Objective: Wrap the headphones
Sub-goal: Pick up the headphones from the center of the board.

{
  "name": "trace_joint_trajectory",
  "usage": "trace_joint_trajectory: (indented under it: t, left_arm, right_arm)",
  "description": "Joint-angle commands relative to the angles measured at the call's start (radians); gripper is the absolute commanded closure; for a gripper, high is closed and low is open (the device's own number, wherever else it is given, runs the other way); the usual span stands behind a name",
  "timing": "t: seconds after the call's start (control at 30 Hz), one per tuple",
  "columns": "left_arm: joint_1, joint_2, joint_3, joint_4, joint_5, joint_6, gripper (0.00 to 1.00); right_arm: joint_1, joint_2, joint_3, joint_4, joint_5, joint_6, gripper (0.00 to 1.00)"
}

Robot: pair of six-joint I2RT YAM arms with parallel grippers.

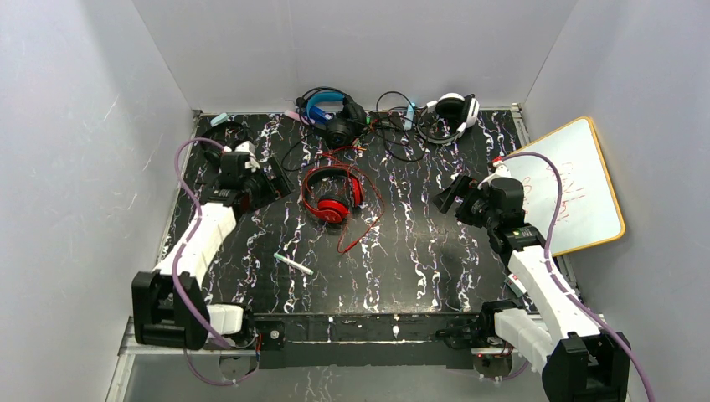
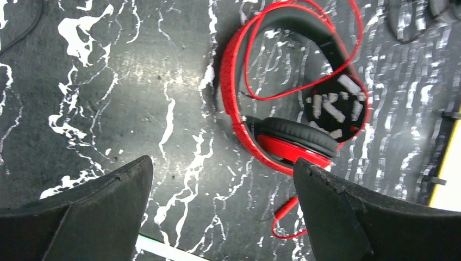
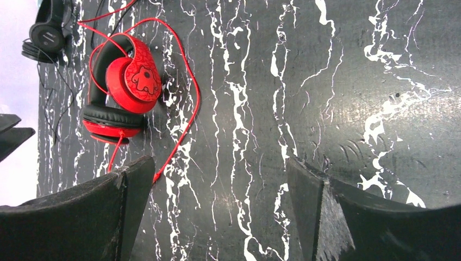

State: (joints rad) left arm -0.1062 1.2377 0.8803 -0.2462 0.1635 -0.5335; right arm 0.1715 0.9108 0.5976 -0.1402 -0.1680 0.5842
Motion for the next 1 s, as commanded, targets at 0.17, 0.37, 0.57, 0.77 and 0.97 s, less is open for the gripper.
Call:
trace_joint_trajectory:
  t: [0.17, 0.37, 0.57, 0.77, 0.97]
  left_arm:
    - [-0.004, 0.276, 0.235, -0.143, -0.036, 0.113, 0.19]
    - [-0.039, 0.39, 0.31, -0.129, -0.056, 0.149, 0.2]
    - [-0.07, 0.485, 0.352, -0.143, -0.043, 0.232, 0.3]
    - [-0.107, 0.562, 0.371, -0.158, -0.063, 0.252, 0.39]
    - [-0.122, 0.625, 0.387, -0.179, -0.057, 0.268, 0.48]
  right_arm:
    - [-0.002, 0.017, 0.027, -0.004, -0.034, -0.04, 0.01]
    - [-0.002, 0.021, 0.033, -0.007, -0.051, -0.043, 0.01]
    - [-0.003, 0.026, 0.031, 0.007, -0.091, -0.044, 0.01]
    - [-0.003, 0.041, 0.031, 0.012, -0.095, -0.044, 0.01]
    - [-0.001, 0.047, 0.029, 0.013, -0.11, -0.044, 0.01]
